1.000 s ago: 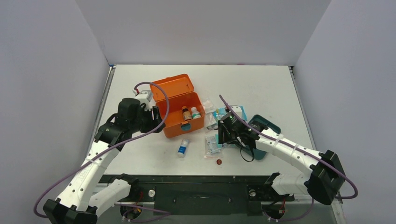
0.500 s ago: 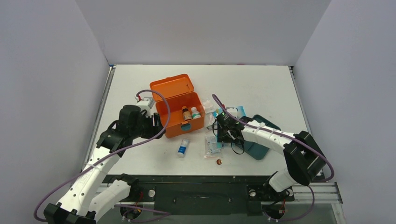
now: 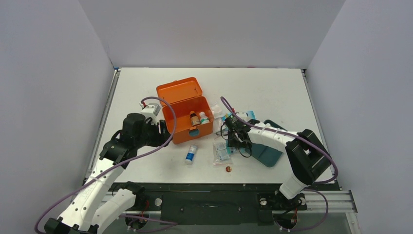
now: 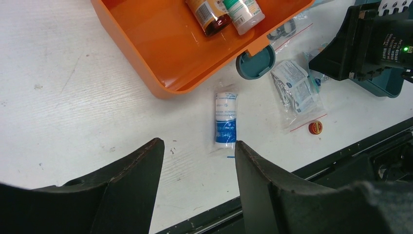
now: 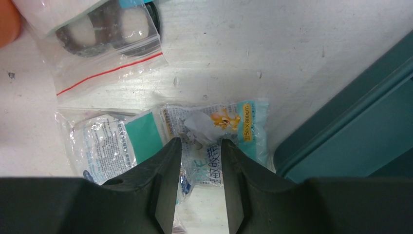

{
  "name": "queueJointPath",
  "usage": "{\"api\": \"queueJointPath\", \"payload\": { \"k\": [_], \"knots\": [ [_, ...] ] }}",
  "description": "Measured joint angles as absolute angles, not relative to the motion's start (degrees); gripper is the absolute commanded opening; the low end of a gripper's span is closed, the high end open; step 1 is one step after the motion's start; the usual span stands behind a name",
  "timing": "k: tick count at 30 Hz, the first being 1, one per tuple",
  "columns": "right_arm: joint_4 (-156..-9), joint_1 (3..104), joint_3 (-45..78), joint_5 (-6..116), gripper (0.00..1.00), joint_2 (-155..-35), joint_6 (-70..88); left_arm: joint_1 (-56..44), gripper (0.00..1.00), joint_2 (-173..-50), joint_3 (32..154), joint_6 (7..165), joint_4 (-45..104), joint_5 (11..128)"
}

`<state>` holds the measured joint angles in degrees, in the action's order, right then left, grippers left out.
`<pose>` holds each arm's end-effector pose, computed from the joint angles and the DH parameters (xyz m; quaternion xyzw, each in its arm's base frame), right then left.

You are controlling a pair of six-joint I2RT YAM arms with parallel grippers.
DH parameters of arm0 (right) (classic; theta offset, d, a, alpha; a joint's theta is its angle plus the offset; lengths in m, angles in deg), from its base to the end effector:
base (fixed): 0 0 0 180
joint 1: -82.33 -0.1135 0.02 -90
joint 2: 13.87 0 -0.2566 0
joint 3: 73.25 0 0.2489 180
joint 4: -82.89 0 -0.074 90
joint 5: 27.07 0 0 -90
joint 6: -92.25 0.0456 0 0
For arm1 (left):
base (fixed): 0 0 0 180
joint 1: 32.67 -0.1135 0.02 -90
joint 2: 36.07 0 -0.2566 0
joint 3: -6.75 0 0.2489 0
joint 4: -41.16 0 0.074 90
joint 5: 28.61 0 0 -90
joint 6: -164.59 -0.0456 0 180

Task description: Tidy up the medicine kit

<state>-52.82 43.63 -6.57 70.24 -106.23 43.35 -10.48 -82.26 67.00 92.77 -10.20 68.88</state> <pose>0.2344 0.1804 0.1500 0.0317 0.9823 0.0632 0.1734 0.1632 -0.0730 0.2869 0.0603 0.8926 -0.2078 0.3955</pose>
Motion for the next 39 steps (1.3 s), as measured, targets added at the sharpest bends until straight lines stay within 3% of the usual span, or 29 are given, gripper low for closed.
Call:
{"api": "queueJointPath", "payload": {
  "k": [6, 14, 20, 39],
  "knots": [
    [-54.0, 43.7, -7.0, 70.9, 0.17, -106.6, 43.4, -10.2, 0.53, -82.3, 67.0, 92.8, -9.9, 68.6],
    [-55.9, 43.7, -7.7, 71.5, 0.11, -106.8, 43.3, -10.1, 0.53, -82.4, 67.0, 92.8, -9.8, 67.9],
    [-56.8, 43.7, -7.0, 72.7, 0.0, -108.1, 43.3, -10.1, 0.53, -83.0, 67.0, 92.8, -9.8, 67.7],
    [-50.8, 43.2, -4.4, 73.0, 0.0, -106.6, 43.6, -10.1, 0.54, -83.0, 67.0, 92.4, -9.8, 67.7]
  ]
}}
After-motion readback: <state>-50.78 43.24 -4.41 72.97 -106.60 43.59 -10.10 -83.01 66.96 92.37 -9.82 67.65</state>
